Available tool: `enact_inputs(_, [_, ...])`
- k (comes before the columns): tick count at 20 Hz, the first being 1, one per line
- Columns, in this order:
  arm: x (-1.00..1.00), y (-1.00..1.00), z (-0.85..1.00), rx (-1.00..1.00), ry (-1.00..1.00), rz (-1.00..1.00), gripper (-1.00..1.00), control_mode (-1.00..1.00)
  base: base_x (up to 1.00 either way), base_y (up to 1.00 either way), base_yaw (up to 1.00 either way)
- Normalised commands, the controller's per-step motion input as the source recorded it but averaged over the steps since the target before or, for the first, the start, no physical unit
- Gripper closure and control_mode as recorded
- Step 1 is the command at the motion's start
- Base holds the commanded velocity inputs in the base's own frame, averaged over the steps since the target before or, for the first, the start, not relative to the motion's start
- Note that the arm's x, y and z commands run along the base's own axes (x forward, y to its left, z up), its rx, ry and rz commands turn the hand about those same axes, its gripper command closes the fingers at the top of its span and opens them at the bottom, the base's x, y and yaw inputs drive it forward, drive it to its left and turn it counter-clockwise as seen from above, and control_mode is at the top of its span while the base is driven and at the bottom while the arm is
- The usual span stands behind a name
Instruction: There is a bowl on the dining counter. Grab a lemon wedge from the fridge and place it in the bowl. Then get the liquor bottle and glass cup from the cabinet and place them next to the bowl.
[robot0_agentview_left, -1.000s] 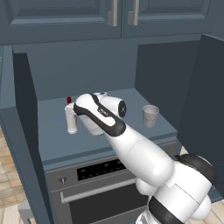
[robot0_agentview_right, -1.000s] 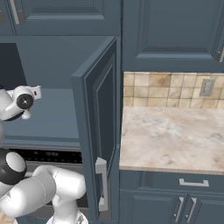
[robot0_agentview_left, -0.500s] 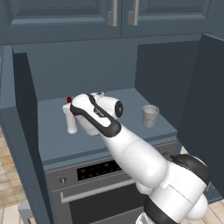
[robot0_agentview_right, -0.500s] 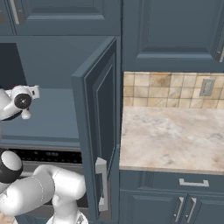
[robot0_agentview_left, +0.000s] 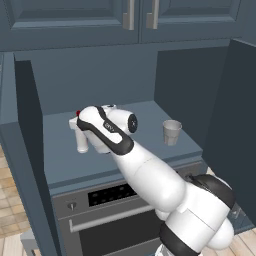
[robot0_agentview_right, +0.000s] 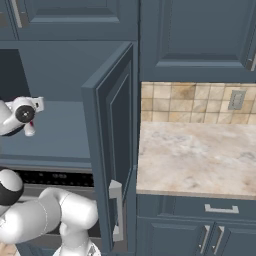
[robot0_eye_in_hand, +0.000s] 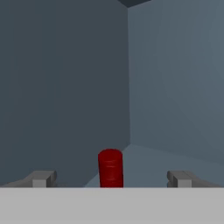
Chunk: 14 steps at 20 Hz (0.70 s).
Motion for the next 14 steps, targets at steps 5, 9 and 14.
enact_inputs(5, [0.05, 0.12, 0.00, 0.00, 0.01, 0.00, -1.00, -1.00, 0.00, 0.00, 0.00])
enact_inputs(9, [0.07, 0.01, 0.00, 0.00, 0.00, 0.00, -1.00, -1.00, 0.00, 0.00, 0.00])
enact_inputs(14, [0.06, 0.00, -0.02, 0.00, 0.00, 0.00, -1.00, -1.00, 0.00, 0.00, 0.00])
